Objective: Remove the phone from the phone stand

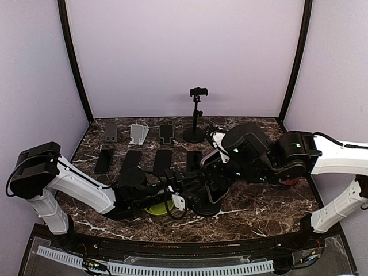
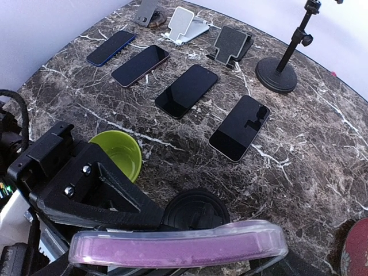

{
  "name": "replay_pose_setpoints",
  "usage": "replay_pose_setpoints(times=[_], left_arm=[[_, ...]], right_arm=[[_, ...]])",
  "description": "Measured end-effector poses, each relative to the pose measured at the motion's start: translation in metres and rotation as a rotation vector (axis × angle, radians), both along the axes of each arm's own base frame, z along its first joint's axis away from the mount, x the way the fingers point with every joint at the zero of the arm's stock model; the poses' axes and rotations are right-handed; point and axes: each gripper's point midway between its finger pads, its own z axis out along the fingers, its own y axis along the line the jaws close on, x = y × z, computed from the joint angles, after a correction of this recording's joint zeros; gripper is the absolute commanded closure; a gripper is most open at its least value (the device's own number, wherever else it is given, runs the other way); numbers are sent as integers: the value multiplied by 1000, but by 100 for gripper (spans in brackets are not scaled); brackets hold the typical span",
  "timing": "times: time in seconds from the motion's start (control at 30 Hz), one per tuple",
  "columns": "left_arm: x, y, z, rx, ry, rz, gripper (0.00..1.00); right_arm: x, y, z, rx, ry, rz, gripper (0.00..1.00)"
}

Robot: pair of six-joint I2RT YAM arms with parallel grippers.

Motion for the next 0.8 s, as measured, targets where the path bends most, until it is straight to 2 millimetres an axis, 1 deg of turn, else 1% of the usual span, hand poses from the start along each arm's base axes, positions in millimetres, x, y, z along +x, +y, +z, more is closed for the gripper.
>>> replay_pose_setpoints(times=[0.17, 0.4, 0.47, 0.5, 0.53, 0.57, 0.67, 0.77, 0.8], left_arm=[[1, 0, 0, 0, -3, 9, 100], [2, 0, 0, -2, -6, 14, 100], [2, 0, 0, -2, -8, 15, 97], [2, 0, 0, -1, -11, 15, 94], [2, 0, 0, -1, -12, 16, 88], [2, 0, 0, 0, -15, 16, 80], [1, 0, 0, 3, -24, 16, 64], [-1, 0, 0, 7, -34, 17, 52], [-2, 0, -1, 9, -34, 15, 43]], right_arm=[[-5, 5, 4, 31, 14, 36, 85], [-15, 12, 25, 126, 23, 94, 85], [-16, 14, 30, 149, 23, 108, 84], [-17, 15, 34, 164, 23, 116, 84], [-17, 16, 34, 167, 22, 116, 84], [-18, 17, 36, 174, 21, 121, 84], [-19, 17, 40, 188, 19, 129, 84], [-20, 15, 45, 197, 12, 132, 84], [-19, 15, 47, 199, 10, 132, 84]])
